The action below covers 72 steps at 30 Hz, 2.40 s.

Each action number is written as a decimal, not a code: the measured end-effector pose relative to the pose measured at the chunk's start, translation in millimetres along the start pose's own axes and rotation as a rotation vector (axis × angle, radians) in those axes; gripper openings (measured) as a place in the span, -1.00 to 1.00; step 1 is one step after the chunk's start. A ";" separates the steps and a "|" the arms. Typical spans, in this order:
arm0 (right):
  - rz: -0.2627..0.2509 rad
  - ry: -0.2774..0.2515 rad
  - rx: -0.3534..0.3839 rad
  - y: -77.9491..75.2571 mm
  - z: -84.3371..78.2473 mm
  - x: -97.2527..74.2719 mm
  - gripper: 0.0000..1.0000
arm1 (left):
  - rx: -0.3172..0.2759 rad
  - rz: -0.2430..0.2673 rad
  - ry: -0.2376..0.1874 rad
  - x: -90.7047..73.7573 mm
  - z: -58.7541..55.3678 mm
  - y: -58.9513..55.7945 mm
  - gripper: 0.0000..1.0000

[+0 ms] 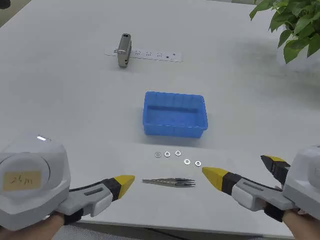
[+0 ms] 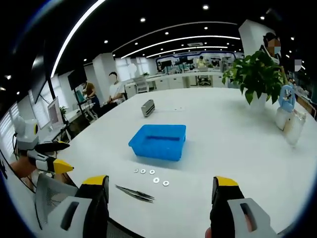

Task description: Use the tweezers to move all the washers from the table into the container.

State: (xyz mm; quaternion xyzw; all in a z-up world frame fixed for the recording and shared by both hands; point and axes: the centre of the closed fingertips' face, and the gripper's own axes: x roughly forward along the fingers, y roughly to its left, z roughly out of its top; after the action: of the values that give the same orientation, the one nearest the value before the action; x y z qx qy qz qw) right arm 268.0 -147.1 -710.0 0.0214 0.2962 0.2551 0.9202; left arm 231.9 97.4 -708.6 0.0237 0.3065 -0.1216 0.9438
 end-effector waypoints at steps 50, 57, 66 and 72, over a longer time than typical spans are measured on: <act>0.011 0.074 -0.038 3.7 -13.3 23.7 0.74 | 0.044 -0.080 0.085 33.2 -15.9 -10.4 0.89; 0.013 0.101 -0.033 2.5 -17.4 33.3 0.74 | 0.095 -0.140 0.127 51.5 -21.0 -20.8 0.87; 0.023 0.135 -0.043 7.0 -22.8 42.3 0.72 | 0.136 -0.197 0.174 66.8 -32.1 -35.4 0.79; 0.035 0.160 -0.050 12.0 -31.9 45.2 0.70 | 0.156 -0.246 0.190 76.5 -37.8 -45.2 0.56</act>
State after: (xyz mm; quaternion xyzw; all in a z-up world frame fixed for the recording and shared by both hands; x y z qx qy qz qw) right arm 276.2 -118.4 -758.1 -0.0167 0.3621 0.2794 0.8891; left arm 259.0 41.6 -782.6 0.0706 0.3847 -0.2566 0.8838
